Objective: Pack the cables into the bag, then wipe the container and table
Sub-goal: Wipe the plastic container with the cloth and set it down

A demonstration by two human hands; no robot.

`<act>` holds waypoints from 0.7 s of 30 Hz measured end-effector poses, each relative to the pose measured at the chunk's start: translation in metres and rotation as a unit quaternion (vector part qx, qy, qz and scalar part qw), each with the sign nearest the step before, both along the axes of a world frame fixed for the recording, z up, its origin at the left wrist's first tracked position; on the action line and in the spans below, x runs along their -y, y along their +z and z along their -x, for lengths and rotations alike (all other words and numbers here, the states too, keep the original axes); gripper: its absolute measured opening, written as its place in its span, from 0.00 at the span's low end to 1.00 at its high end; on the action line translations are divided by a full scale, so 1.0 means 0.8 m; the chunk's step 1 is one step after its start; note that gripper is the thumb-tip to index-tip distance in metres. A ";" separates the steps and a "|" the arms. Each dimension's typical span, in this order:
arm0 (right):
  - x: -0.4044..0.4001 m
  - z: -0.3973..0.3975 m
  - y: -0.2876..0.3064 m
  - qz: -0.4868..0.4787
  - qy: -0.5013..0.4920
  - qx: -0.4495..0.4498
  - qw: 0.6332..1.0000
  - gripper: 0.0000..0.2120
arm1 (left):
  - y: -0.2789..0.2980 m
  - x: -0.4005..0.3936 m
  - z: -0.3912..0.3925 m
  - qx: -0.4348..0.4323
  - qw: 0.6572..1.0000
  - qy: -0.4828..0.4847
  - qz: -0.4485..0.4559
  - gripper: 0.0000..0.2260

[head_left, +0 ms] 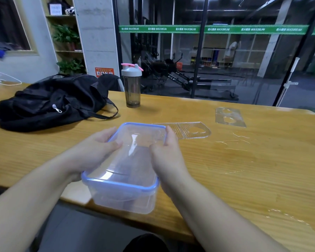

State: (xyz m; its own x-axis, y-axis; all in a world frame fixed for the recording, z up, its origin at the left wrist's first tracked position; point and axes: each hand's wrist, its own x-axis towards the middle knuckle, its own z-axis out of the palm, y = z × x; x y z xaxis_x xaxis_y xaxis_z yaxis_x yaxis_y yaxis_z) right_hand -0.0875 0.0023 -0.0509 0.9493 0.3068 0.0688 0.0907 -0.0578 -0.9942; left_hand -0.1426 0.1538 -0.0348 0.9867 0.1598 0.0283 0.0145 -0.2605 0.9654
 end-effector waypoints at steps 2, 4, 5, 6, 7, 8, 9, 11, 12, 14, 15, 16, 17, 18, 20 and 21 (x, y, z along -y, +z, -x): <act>-0.001 0.002 -0.005 -0.015 -0.010 -0.007 1.000 0.35 | -0.001 0.003 0.002 0.023 1.000 -0.014 0.014 0.17; -0.001 0.004 -0.007 -0.026 -0.012 -0.010 1.000 0.37 | 0.000 0.005 0.002 0.042 0.999 -0.015 0.030 0.24; 0.000 0.004 -0.006 -0.032 -0.012 -0.010 0.999 0.37 | 0.002 0.007 0.002 0.047 0.998 -0.013 0.032 0.25; 0.000 0.003 -0.006 -0.032 -0.010 -0.007 0.999 0.37 | 0.002 0.008 0.001 0.049 0.999 -0.011 0.006 0.22; 0.001 0.002 -0.004 -0.026 -0.007 -0.003 1.000 0.36 | 0.001 0.008 -0.001 0.053 0.997 0.000 -0.059 0.17; 0.001 0.002 -0.002 -0.021 -0.005 0.000 1.000 0.34 | 0.002 0.006 -0.003 0.056 0.987 0.020 -0.150 0.14; 0.001 0.002 -0.001 -0.020 -0.006 0.000 1.000 0.33 | 0.004 0.005 -0.004 0.065 0.969 0.032 -0.236 0.13; 0.000 0.000 -0.001 -0.030 -0.015 -0.011 0.999 0.31 | 0.010 0.013 -0.002 0.098 0.938 0.020 -0.333 0.13; 0.000 -0.001 0.000 -0.038 -0.018 -0.022 0.999 0.30 | 0.013 0.021 0.001 0.109 0.933 0.010 -0.344 0.13; 0.004 -0.004 0.003 -0.056 -0.015 -0.045 0.997 0.28 | 0.017 0.036 0.010 0.119 0.927 -0.021 -0.356 0.11; 0.008 -0.006 0.006 -0.057 -0.008 -0.050 0.997 0.27 | 0.016 0.042 0.013 0.129 0.921 -0.036 -0.367 0.10; 0.014 -0.008 0.011 -0.053 -0.001 -0.049 0.997 0.27 | 0.015 0.046 0.014 0.142 0.914 -0.046 -0.377 0.11; 0.019 -0.009 0.016 -0.045 0.005 -0.048 0.998 0.27 | 0.015 0.051 0.015 0.145 0.910 -0.056 -0.385 0.12; 0.024 -0.010 0.021 -0.038 0.008 -0.048 0.998 0.26 | 0.018 0.057 0.017 0.141 0.908 -0.074 -0.388 0.13; 0.027 -0.013 0.024 -0.032 0.007 -0.057 0.998 0.24 | 0.022 0.065 0.017 0.139 0.899 -0.116 -0.398 0.14; 0.027 -0.014 0.024 -0.032 0.006 -0.061 0.998 0.23 | 0.023 0.067 0.016 0.143 0.891 -0.139 -0.408 0.16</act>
State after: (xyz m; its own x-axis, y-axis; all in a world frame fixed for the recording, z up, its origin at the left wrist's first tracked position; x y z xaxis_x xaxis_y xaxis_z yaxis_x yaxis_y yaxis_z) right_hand -0.0765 -0.0191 -0.0313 0.9480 0.3172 -0.0272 -0.0308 0.0063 -0.9995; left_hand -0.1554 0.1003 -0.0165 0.9184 -0.2796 0.2800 -0.3773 -0.8320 0.4068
